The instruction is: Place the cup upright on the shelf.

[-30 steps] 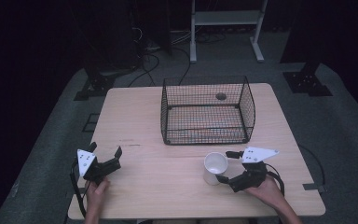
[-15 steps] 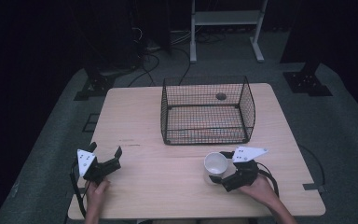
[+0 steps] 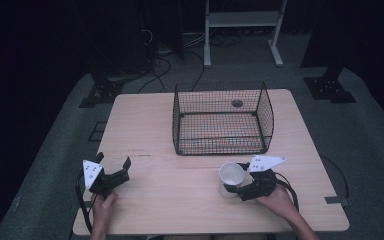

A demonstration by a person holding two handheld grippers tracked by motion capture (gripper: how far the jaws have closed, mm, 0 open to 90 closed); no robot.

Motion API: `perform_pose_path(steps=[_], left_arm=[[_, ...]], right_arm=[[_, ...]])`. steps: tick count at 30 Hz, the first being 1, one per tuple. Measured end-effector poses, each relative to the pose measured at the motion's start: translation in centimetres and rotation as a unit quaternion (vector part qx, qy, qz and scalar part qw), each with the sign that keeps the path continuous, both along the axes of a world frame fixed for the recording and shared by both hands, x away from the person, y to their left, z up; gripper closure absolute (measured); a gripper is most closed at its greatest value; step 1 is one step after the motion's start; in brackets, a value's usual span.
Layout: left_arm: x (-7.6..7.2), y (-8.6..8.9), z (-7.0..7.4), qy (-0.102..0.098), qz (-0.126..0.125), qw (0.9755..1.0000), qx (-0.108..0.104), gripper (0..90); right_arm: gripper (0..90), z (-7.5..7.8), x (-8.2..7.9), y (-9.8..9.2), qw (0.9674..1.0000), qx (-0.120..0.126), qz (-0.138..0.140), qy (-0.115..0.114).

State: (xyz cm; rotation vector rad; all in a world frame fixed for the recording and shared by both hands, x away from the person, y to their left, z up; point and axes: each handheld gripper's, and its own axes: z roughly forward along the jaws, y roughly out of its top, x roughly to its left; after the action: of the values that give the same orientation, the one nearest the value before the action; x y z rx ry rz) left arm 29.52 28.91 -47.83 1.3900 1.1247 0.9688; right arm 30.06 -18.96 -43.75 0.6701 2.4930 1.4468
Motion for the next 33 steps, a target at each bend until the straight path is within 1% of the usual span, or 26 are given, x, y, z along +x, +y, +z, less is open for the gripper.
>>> perform_pose_path(steps=[1, 4, 8, 10, 11, 13, 16, 17, 18, 19, 22, 24, 31, 33], left_arm=[[0.0, 0.0, 0.0, 0.0, 0.0, 1.0, 0.0, 0.0], [0.0, 0.0, 0.0, 0.0, 0.0, 1.0, 0.001, 0.0], [0.0, 0.0, 0.0, 0.0, 0.0, 1.0, 0.0, 0.0], [0.0, 0.0, 0.0, 0.0, 0.0, 1.0, 0.0, 0.0], [0.0, 0.0, 0.0, 0.0, 0.0, 1.0, 0.0, 0.0], [0.0, 0.0, 0.0, 0.0, -0.001, 1.0, 0.001, 0.0], [0.0, 0.0, 0.0, -0.001, -0.001, 1.0, 0.0, 0.0], [0.0, 0.0, 0.0, 0.0, -0.001, 1.0, 0.0, 0.0], [0.0, 0.0, 0.0, -0.001, -0.001, 1.0, 0.0, 0.0], [0.0, 0.0, 0.0, 0.0, -0.001, 1.0, 0.001, 0.0], [0.0, 0.0, 0.0, 0.0, -0.001, 1.0, 0.001, 0.0], [0.0, 0.0, 0.0, 0.0, -0.001, 1.0, 0.001, 0.0], [0.0, 0.0, 0.0, -0.001, -0.001, 1.0, 0.001, 0.0], [0.0, 0.0, 0.0, 0.0, -0.001, 1.0, 0.003, 0.0]], right_arm=[[18.8, 0.1, 0.1, 0.0, 1.0, 0.001, 0.0, 0.003], [18.9, 0.6, 0.2, 0.0, 1.0, 0.001, 0.003, 0.001], [18.9, 1.4, 0.6, 0.2, 0.9999, 0.011, 0.011, 0.006], [19.0, 1.8, 0.8, 0.3, 0.9999, 0.008, 0.013, 0.005], [19.0, 2.2, 1.1, 0.4, 0.9998, 0.003, 0.016, 0.009], [19.0, 2.5, 1.2, 0.5, 0.9998, 0.003, 0.018, 0.009], [19.1, 3.1, 1.6, 0.5, 0.9996, 0.006, 0.024, 0.012], [19.2, 3.4, 1.9, 0.6, 0.9995, 0.012, 0.026, 0.014], [19.2, 3.4, 1.9, 0.6, 0.9995, 0.012, 0.026, 0.014], [19.2, 3.7, 2.4, 0.6, 0.9991, 0.019, 0.03, 0.021], [19.3, 4.0, 2.8, 0.7, 0.999, 0.019, 0.032, 0.022], [19.3, 4.5, 3.3, 0.8, 0.9987, 0.025, 0.037, 0.025], [19.3, 6.3, 4.5, 1.6, 0.9982, 0.024, 0.051, 0.021], [19.4, 6.8, 4.9, 1.9, 0.9984, 0.023, 0.049, 0.014]])
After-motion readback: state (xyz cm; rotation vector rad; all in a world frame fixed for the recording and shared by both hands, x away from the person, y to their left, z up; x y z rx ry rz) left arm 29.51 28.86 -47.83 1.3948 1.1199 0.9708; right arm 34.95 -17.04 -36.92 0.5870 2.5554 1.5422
